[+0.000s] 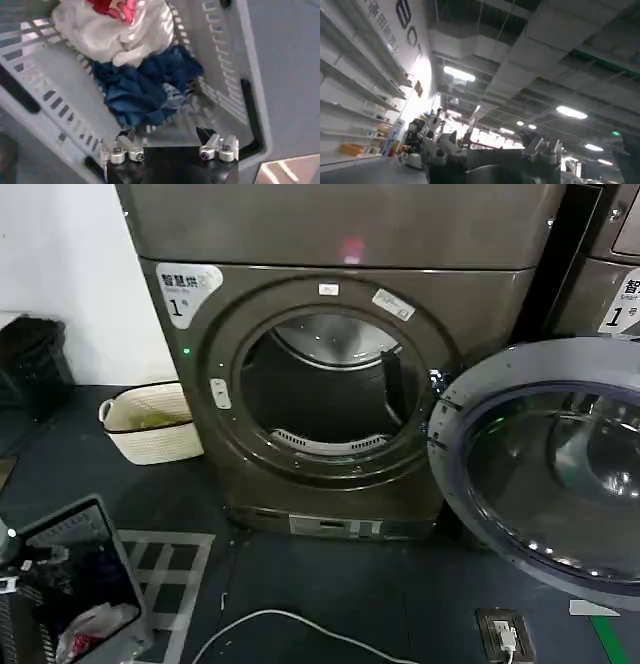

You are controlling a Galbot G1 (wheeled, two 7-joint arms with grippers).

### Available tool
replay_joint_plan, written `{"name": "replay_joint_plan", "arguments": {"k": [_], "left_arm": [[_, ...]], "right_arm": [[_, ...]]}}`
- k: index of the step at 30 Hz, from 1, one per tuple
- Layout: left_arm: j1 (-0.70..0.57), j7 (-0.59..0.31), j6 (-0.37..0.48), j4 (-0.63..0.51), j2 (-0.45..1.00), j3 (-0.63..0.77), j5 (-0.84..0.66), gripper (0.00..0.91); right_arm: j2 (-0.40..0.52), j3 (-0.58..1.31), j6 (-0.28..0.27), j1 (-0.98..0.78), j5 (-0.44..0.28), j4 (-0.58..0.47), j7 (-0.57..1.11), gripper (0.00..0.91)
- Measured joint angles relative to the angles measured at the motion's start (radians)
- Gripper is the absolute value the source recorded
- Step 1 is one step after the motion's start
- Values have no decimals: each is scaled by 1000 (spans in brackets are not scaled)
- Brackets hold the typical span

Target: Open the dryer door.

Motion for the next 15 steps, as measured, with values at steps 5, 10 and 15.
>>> {"name": "replay_joint_plan", "arguments": {"k": [5, 10, 15], "left_arm": [[12, 4, 0, 2, 6, -5, -16, 907], [22, 5, 0, 4, 19, -6, -33, 907], [31, 4, 0, 6, 30, -6, -61, 907]], "right_arm": [[7, -14, 0, 11, -3, 14, -3, 907], [7, -20, 4, 12, -4, 12, -5, 907], [10, -26, 23, 16, -12, 10, -12, 907]]}}
